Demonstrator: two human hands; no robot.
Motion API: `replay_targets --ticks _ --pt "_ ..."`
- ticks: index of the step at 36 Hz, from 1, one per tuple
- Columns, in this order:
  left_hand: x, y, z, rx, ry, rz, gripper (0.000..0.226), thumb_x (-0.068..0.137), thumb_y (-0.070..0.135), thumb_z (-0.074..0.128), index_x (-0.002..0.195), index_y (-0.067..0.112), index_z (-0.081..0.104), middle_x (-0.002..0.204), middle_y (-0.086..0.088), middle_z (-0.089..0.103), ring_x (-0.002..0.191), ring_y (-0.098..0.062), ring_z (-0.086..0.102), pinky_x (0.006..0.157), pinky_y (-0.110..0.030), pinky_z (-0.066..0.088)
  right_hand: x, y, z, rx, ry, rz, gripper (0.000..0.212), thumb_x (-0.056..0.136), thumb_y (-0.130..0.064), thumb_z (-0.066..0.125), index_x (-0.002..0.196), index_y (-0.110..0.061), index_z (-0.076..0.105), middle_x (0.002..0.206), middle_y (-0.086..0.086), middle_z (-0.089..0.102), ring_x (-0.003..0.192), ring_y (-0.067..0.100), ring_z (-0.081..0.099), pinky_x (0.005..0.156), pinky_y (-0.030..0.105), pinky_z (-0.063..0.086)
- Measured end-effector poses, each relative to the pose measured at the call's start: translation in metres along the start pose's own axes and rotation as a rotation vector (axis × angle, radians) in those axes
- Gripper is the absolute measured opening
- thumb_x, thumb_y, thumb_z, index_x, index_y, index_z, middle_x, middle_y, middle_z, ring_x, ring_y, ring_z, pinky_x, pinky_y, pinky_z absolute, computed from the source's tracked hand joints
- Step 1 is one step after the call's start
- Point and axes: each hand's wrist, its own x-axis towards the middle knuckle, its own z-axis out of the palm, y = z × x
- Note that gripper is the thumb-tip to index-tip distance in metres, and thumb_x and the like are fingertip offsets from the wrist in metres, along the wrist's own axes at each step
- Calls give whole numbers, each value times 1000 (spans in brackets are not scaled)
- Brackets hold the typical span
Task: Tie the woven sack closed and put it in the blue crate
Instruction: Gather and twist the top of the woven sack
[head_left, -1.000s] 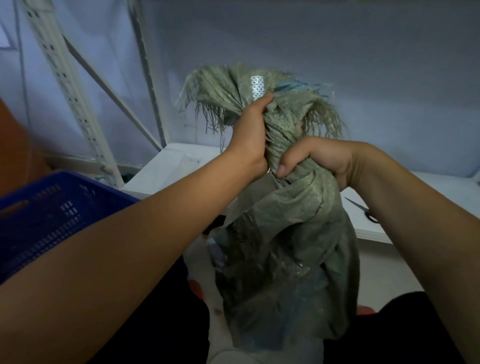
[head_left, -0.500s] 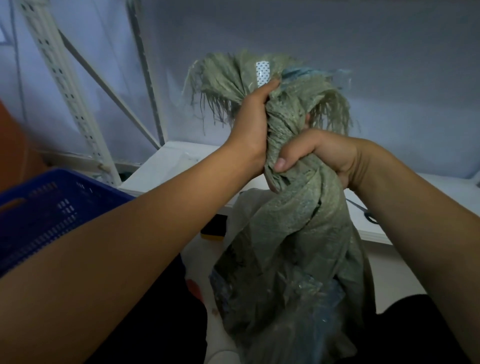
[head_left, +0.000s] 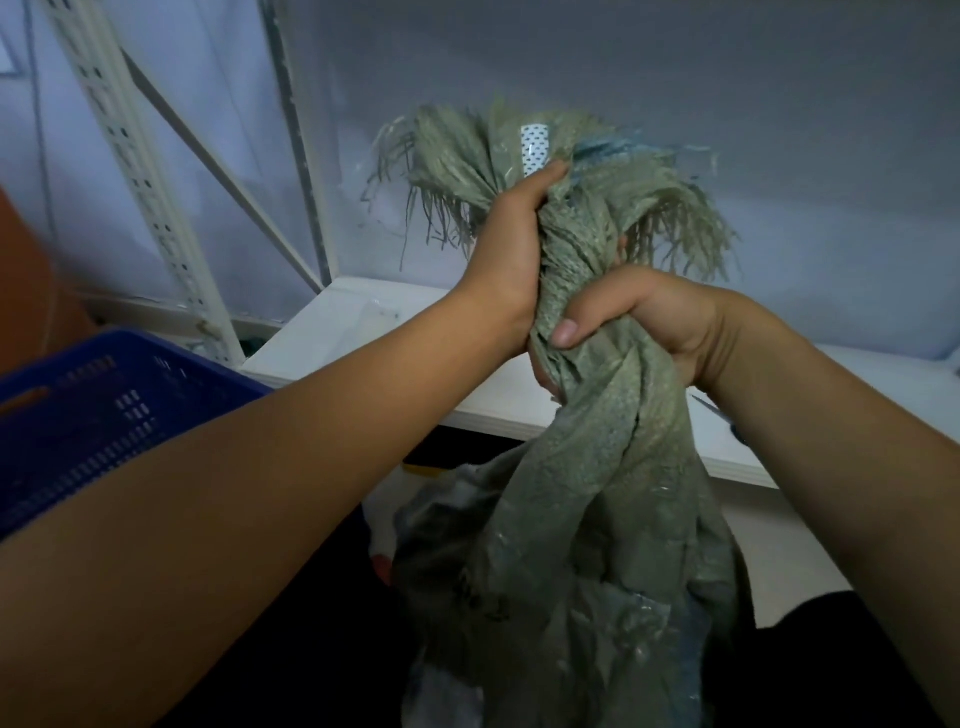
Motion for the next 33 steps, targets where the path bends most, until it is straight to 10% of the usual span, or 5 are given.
replay_targets --ticks 6,16,23,26,33 --pt "4 -4 -3 3 -11 -1 33 100 28 50 109 3 70 94 -14 74 82 -26 71 74 -31 59 4 5 -6 -34 14 35 36 58 -22 83 81 4 75 79 17 72 70 26 71 72 35 58" --pt "13 -10 -9 22 -4 0 37 100 28 50 117 2 69 107 -18 73 94 -30 71 86 -37 57 6 12 -12 -58 108 67 28 63 -19 73 79 3 76 79 17 73 71 26 71 73 34 58" --pt "39 -43 -32 151 53 -173 41 89 32 65 120 6 70 110 -15 75 100 -31 73 90 -45 58 25 43 -29 -321 481 267 27 87 -15 72 113 -6 72 109 16 76 98 29 72 99 44 55" --pt "46 -71 -49 399 65 -387 33 94 32 65 116 8 71 98 -9 76 87 -25 73 69 -30 60 36 73 -41 -539 600 403 51 84 -30 80 130 -19 60 119 5 71 105 22 67 96 39 54" --pt "71 -89 -72 489 134 -439 44 83 32 75 118 6 70 100 -13 77 89 -29 75 73 -36 62 69 100 -37 -55 739 -39 36 83 -14 79 118 -16 70 104 9 77 93 24 75 77 33 60"
